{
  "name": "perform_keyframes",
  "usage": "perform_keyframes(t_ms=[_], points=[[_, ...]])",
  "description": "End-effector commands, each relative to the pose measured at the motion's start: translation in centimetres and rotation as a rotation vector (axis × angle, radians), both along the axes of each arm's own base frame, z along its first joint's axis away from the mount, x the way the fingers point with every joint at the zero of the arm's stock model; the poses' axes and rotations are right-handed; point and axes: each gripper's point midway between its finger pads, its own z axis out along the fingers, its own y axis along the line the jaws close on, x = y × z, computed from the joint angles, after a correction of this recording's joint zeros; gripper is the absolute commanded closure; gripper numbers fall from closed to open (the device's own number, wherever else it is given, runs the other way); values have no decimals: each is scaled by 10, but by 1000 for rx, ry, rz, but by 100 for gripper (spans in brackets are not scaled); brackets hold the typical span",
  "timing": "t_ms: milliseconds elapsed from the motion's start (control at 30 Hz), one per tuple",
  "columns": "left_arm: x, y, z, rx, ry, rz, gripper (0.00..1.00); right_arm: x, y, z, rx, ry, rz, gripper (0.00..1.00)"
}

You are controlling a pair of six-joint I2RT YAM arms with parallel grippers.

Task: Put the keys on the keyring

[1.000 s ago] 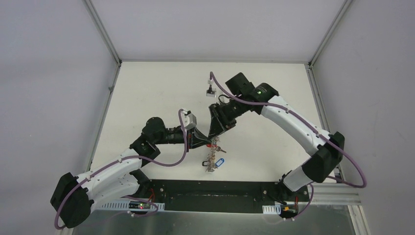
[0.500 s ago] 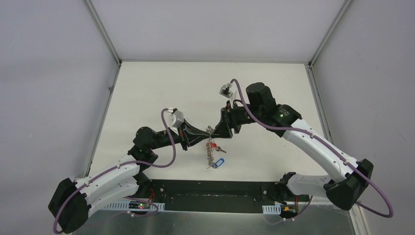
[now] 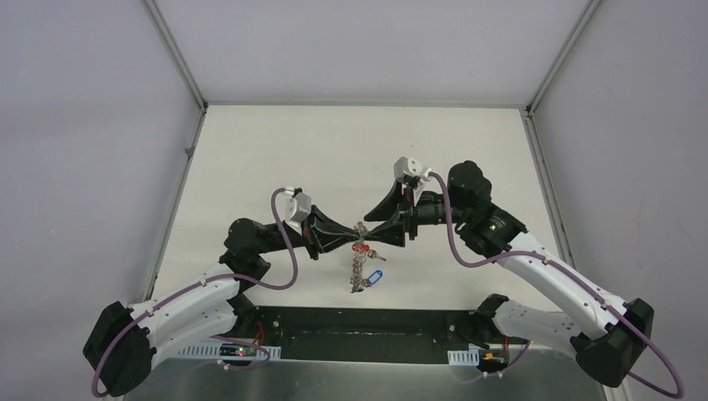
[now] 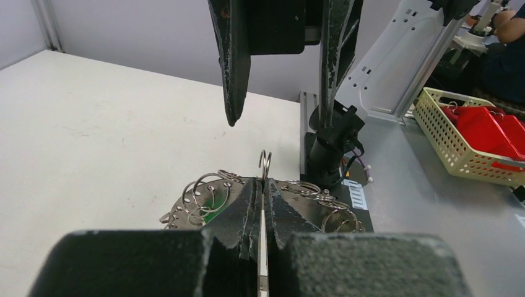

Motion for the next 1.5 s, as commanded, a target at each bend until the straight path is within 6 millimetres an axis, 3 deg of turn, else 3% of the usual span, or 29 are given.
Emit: perform_keyframes(t_ms=[0, 633, 700, 767, 1067, 1200, 1300, 1333, 1467], points=[[-13, 4, 39, -104, -115, -37, 100, -8, 3, 20, 121, -169, 80, 51], [-14, 1, 45, -105, -117, -59, 100, -2, 10, -7, 78, -121, 83, 54], [-14, 1, 45, -104, -117, -60, 100, -1, 10, -9, 74, -117, 77, 72], [-14, 1, 46, -105, -118, -60, 100, -1, 10, -12, 68, -110, 77, 78], [-15, 1, 47, -107, -119, -61, 100, 1, 11, -20, 41, -83, 68, 80], [-14, 1, 46, -102, -115, -59, 100, 2, 10, -18, 40, -85, 58, 100], [-14, 1, 44, -90, -110, -56, 100, 1, 9, -16, 36, -80, 54, 100], [-13, 1, 42, -81, -108, -51, 98, 2, 8, -16, 27, -72, 50, 100], [-6, 4, 35, -7, -115, 2, 56, 3, 5, -22, -48, -39, 37, 100]])
